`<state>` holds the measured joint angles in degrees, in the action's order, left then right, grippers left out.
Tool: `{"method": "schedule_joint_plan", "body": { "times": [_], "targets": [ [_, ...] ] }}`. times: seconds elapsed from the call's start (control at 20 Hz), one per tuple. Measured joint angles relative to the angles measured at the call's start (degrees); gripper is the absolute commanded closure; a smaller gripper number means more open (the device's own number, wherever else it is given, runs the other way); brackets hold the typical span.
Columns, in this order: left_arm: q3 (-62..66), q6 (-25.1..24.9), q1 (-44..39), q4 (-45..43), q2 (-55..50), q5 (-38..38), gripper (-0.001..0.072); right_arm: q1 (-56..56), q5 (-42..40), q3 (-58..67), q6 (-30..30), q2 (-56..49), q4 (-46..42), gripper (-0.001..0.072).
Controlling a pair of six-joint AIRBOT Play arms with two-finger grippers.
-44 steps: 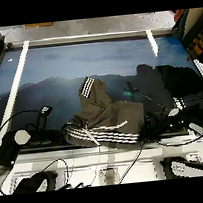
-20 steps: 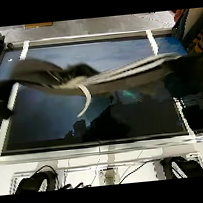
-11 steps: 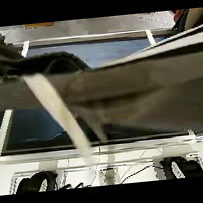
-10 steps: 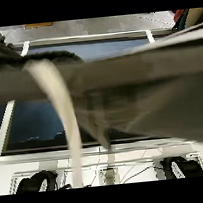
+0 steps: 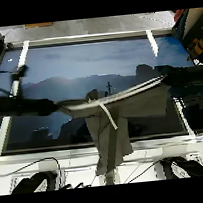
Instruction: Fold the clothes and pants, and hang the long-sleeved shirts on hangers.
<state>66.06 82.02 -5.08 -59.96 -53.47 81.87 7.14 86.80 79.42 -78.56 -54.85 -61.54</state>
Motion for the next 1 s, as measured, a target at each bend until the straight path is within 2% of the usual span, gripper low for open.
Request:
{"method": "schedule_joint_plan", "body": {
  "times": [0.15, 0.3, 0.55, 0.65, 0.85, 1.0],
  "targets": [
    [0.0, -6.78, 3.61, 16.39, -6.32, 2.73, 0.0691, 0.0, 0.94, -0.92, 1.03, -2.4, -1.03, 0.0702],
    [0.0, -10.16, 10.14, 30.84, -9.05, 1.05, 0.0691, 0.0, 0.68, -1.25, 1.57, -3.34, -2.34, 0.0702],
    [0.0, -16.96, 21.57, 61.44, -9.79, -0.92, 0.0692, 0.0, -4.96, -1.2, 3.74, -3.06, 0.22, 0.0702],
    [0.0, -20.31, 24.74, 70.62, -8.63, -1.36, 0.0692, 0.0, -8.72, -0.26, 4.2, -1.97, 3.08, 0.0703],
    [0.02, -25.51, 29.35, 77.46, -3.52, -1.4, 0.0693, 0.0, -15.85, 5.09, 4.57, 2.29, 6.71, 0.0703],
    [0.09, -28.06, 32.35, 77.46, 3.1, -2.43, 0.0693, 0.0, -18.69, 11.02, 4.66, 6.93, 6.01, 0.0702]
  ]
}}
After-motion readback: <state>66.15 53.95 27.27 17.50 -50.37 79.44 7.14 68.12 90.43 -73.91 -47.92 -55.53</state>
